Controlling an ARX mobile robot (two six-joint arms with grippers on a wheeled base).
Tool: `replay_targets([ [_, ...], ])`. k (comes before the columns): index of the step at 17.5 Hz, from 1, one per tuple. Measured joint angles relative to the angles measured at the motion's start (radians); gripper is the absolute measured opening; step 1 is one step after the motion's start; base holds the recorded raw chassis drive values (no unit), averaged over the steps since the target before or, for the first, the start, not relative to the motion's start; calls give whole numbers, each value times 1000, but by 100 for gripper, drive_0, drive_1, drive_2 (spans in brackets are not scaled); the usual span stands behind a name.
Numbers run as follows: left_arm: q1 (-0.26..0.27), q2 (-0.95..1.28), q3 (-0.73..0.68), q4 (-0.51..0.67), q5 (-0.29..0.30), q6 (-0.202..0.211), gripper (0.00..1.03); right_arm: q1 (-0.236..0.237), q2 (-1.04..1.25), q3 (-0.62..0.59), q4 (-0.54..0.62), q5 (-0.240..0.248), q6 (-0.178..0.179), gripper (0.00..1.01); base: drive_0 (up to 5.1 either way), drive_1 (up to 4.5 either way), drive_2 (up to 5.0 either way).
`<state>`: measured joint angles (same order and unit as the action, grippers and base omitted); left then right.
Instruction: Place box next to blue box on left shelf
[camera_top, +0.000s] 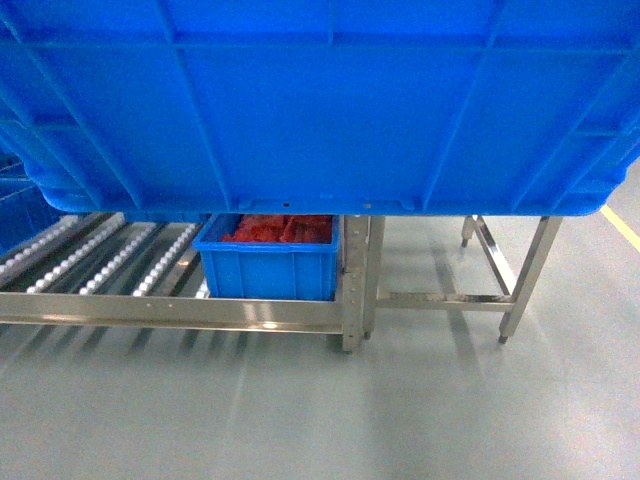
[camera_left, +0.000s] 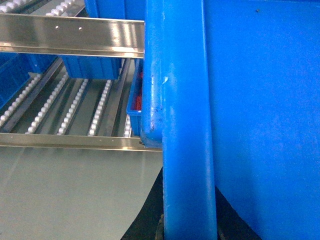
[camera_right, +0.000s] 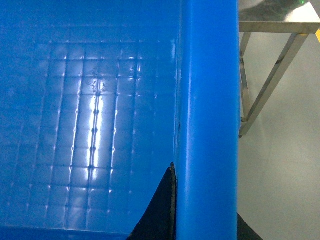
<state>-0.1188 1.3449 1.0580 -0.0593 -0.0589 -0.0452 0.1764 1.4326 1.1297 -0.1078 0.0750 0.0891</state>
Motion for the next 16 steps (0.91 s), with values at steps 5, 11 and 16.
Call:
replay_targets([
  [5, 0, 0, 0, -1, 1, 0, 5, 0, -1, 0, -3, 1, 0, 7, -501, 245, 245],
  [11, 0, 0, 0, 0, 0, 0, 5, 0, -1, 0, 1, 0, 0, 7, -508, 238, 238],
  [16, 0, 0, 0, 0, -2, 0, 5, 0, -1, 0, 4, 0, -1, 7, -497, 248, 248],
])
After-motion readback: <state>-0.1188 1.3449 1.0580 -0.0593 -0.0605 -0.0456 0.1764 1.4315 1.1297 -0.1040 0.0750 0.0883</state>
